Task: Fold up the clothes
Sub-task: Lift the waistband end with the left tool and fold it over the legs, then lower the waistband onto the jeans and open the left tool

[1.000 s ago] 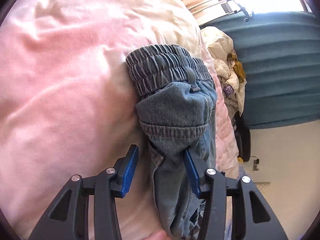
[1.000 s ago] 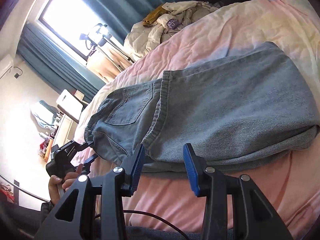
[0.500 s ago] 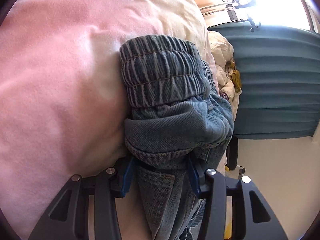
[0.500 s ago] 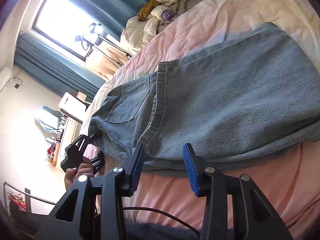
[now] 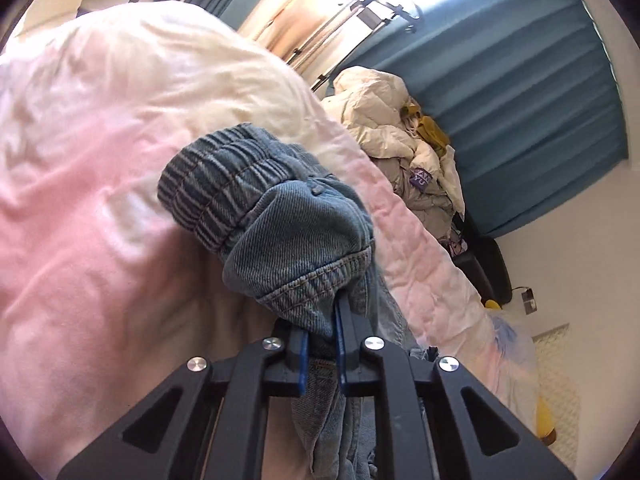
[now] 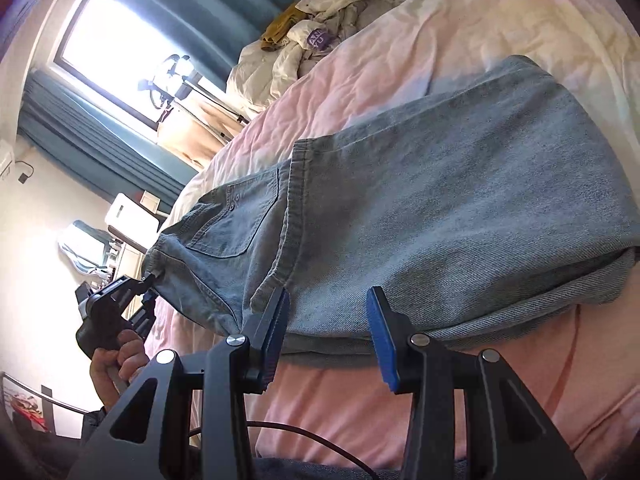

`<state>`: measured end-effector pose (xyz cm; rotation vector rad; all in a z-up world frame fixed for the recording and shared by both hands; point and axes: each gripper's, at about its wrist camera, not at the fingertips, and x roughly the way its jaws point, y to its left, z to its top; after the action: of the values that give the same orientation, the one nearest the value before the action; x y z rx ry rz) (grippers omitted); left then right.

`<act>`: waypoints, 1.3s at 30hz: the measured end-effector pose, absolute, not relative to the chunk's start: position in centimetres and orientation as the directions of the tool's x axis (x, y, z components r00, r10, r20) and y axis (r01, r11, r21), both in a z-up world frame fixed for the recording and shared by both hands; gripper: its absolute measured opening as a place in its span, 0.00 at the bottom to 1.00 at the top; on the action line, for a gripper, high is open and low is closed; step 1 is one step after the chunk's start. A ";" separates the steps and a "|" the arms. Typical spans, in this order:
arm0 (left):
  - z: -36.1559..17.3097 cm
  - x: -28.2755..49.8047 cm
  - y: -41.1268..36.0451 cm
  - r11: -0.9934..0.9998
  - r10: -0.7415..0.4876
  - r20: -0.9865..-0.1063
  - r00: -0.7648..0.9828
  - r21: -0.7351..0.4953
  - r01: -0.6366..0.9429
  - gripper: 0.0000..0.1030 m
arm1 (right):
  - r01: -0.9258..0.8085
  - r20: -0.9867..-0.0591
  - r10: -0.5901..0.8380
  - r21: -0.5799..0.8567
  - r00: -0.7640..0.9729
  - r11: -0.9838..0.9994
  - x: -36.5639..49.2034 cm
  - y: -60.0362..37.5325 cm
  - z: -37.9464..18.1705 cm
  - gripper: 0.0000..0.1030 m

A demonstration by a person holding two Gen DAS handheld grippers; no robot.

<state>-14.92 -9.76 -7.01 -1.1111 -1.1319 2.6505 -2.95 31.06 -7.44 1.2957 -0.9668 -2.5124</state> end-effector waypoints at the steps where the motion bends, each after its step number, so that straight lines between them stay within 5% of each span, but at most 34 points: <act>1: -6.1 -15.1 -8.8 -0.748 0.302 -0.597 -0.743 -0.632 0.204 0.06 | -0.153 -0.674 -0.403 0.607 -0.619 -0.780 -2.9 31.4 -7.3 0.39; 23: 3.1 -9.4 11.1 -0.920 0.343 -0.536 -0.772 -0.357 -0.161 0.04 | -0.263 -0.611 -0.286 0.651 -0.738 -0.712 0.2 40.5 -5.0 0.39; 39: -2.7 -5.5 24.1 -0.895 0.427 -0.602 -0.675 -0.173 -0.411 0.04 | -0.429 -0.639 -0.081 0.600 -0.765 -0.675 4.2 47.2 -3.9 0.39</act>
<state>-5.53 24.12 -2.74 -0.9136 -0.0324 2.5191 4.17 47.24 -3.95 1.0999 -1.3112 -2.8747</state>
